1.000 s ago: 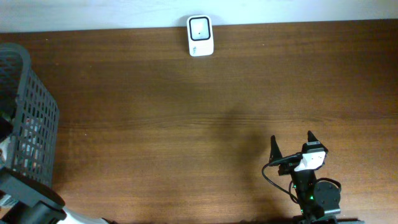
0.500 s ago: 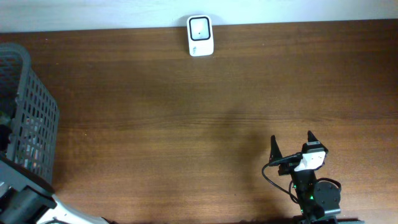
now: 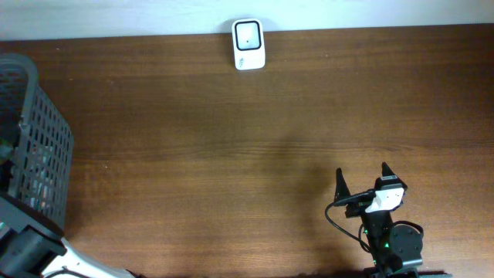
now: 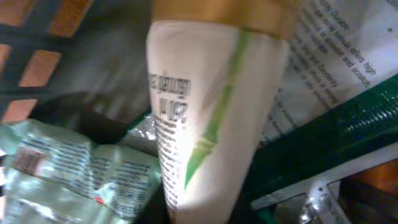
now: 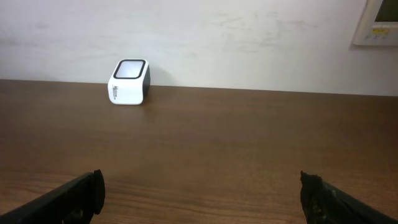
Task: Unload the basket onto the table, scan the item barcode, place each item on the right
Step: 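Lift the white tube and teal packet out, place them mid-table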
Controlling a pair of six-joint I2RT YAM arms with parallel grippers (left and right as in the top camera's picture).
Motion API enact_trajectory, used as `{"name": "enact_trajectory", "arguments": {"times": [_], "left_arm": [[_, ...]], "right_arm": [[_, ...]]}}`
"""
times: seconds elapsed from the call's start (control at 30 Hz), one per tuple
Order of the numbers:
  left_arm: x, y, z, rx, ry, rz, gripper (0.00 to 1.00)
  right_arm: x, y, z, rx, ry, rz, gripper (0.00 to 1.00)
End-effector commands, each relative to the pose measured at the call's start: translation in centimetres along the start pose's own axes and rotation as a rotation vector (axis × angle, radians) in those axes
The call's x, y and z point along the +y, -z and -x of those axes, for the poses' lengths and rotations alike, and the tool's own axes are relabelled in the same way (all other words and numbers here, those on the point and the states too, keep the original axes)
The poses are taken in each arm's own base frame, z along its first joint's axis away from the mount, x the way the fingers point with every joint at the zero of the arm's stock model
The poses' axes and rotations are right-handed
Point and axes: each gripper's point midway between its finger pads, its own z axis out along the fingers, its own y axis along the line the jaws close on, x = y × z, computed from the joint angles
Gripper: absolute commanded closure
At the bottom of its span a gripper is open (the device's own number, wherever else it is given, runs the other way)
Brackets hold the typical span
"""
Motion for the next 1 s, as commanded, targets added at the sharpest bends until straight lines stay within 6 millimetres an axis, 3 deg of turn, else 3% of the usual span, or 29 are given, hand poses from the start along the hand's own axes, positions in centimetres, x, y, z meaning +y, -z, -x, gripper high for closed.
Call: {"name": "enact_trajectory", "arguments": {"times": [0.0, 0.1, 0.3, 0.47, 0.5, 0.57, 0.63, 0.77, 0.83, 0.97], "left_arm": [[-0.3, 0.2, -0.4, 0.018, 0.013, -0.04, 1.0], [-0.8, 2.8, 1.2, -0.053, 0.025, -0.107, 1.0], [-1.7, 12.8, 5.8, -0.309, 0.082, -0.281, 1.0], [0.7, 24.0, 8.6, -0.586, 0.184, -0.323, 1.0], [1.3, 27.2, 9.0, -0.668, 0.194, -0.335, 1.0], [1.8, 32.7, 9.0, -0.808, 0.18, -0.375, 1.0], [2.2, 36.3, 8.5, -0.899, 0.191, -0.404, 1.0], [2.6, 39.4, 7.3, -0.97, 0.201, -0.41, 1.0], [2.6, 39.3, 7.2, -0.966, 0.203, -0.406, 1.0], [2.4, 37.0, 7.1, -0.883, 0.214, -0.39, 1.0]], "right_arm": [[0.1, 0.0, -0.3, 0.005, 0.007, 0.0, 0.02], [0.1, 0.0, -0.3, 0.005, 0.008, 0.0, 0.01], [0.1, 0.0, -0.3, 0.004, 0.008, 0.0, 0.02], [0.1, 0.0, -0.3, 0.005, 0.007, 0.0, 0.02], [0.1, 0.0, -0.3, 0.005, 0.007, 0.0, 0.02], [0.1, 0.0, -0.3, 0.004, 0.007, 0.0, 0.02], [0.1, 0.0, -0.3, 0.005, 0.008, 0.0, 0.02], [0.1, 0.0, -0.3, 0.005, 0.008, 0.0, 0.02], [0.1, 0.0, -0.3, 0.004, 0.007, 0.0, 0.02], [0.1, 0.0, -0.3, 0.005, 0.008, 0.0, 0.02]]}}
